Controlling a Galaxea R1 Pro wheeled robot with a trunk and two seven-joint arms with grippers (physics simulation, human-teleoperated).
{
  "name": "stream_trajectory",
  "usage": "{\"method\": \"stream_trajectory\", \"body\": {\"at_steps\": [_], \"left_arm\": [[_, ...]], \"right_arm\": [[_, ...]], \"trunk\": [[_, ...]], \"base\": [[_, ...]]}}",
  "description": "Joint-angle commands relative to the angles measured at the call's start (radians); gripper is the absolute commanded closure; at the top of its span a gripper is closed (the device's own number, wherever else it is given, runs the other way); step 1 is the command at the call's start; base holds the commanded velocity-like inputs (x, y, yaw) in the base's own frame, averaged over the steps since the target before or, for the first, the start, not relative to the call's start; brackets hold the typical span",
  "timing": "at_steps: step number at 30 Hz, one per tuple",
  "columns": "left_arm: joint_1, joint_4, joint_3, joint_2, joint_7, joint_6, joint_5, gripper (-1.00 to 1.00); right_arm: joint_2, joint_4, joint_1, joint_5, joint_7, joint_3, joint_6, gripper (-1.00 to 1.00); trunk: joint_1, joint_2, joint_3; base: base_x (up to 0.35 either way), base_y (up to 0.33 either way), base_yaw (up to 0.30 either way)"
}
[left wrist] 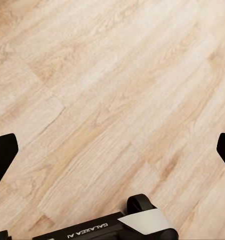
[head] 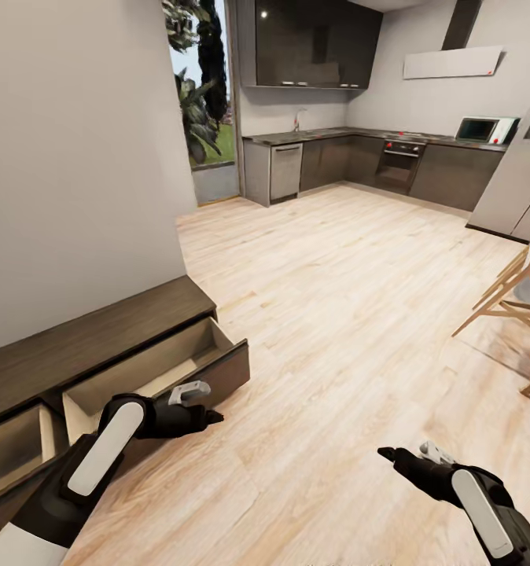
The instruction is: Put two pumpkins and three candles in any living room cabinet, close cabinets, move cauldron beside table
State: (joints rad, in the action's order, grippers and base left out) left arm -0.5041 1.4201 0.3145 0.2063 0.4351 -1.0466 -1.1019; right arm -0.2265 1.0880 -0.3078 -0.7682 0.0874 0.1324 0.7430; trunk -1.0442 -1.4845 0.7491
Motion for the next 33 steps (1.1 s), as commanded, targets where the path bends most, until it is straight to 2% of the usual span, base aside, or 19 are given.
{"method": "stream_trajectory", "body": {"at_steps": [1,8,17,20,22,24,25,29,33], "left_arm": [[-0.001,0.001,0.002,0.001,0.01,-0.001,-0.01,-1.0],[-0.001,0.001,0.002,0.002,0.01,-0.001,-0.01,-1.0],[-0.001,-0.004,0.003,0.002,0.021,-0.001,-0.01,-1.0],[-0.001,-0.009,0.008,0.0,0.059,-0.001,-0.01,-1.0],[-0.004,-0.039,0.019,-0.018,0.101,-0.001,-0.01,-1.0],[-0.01,-0.057,0.024,-0.028,0.118,-0.001,-0.009,-1.0],[-0.026,-0.094,0.037,-0.037,0.135,-0.001,-0.009,-1.0],[-0.061,-0.171,0.079,-0.044,0.149,-0.001,-0.009,-1.0],[-0.082,-0.213,0.099,-0.046,0.153,-0.001,-0.008,-1.0]], "right_arm": [[0.0,0.001,-0.001,-0.019,0.009,0.0,0.004,-1.0],[0.0,0.001,-0.001,-0.028,0.01,-0.001,0.003,-1.0],[0.008,-0.002,-0.001,-0.013,0.039,-0.018,0.003,-1.0],[0.019,-0.001,-0.002,-0.004,0.065,-0.069,0.002,-1.0],[0.042,-0.002,-0.008,0.001,0.127,-0.155,-0.004,-1.0],[0.056,-0.002,-0.009,0.002,0.167,-0.181,-0.006,-1.0],[0.075,-0.003,-0.01,0.003,0.228,-0.202,-0.012,-1.0],[0.089,-0.038,-0.012,0.004,0.294,-0.218,-0.052,-1.0],[0.09,-0.116,-0.025,0.006,0.311,-0.222,-0.111,-1.0]], "trunk": [[0.0,0.0,0.001],[0.0,0.0,0.001],[0.0,0.0,0.004],[0.0,0.0,0.006],[0.0,0.0,0.008],[0.0,0.0,0.01],[0.0,0.0,0.011],[0.0,0.0,0.015],[0.0,0.0,0.019]], "base": [[0.0,-0.023,-0.262],[0.0,-0.009,-0.272],[0.0,-0.001,-0.274],[0.0,0.0,-0.258],[0.0,0.0,-0.243],[0.0,0.0,-0.235],[0.0,0.0,-0.229],[0.0,0.0,-0.226],[0.0,0.0,-0.223]]}}
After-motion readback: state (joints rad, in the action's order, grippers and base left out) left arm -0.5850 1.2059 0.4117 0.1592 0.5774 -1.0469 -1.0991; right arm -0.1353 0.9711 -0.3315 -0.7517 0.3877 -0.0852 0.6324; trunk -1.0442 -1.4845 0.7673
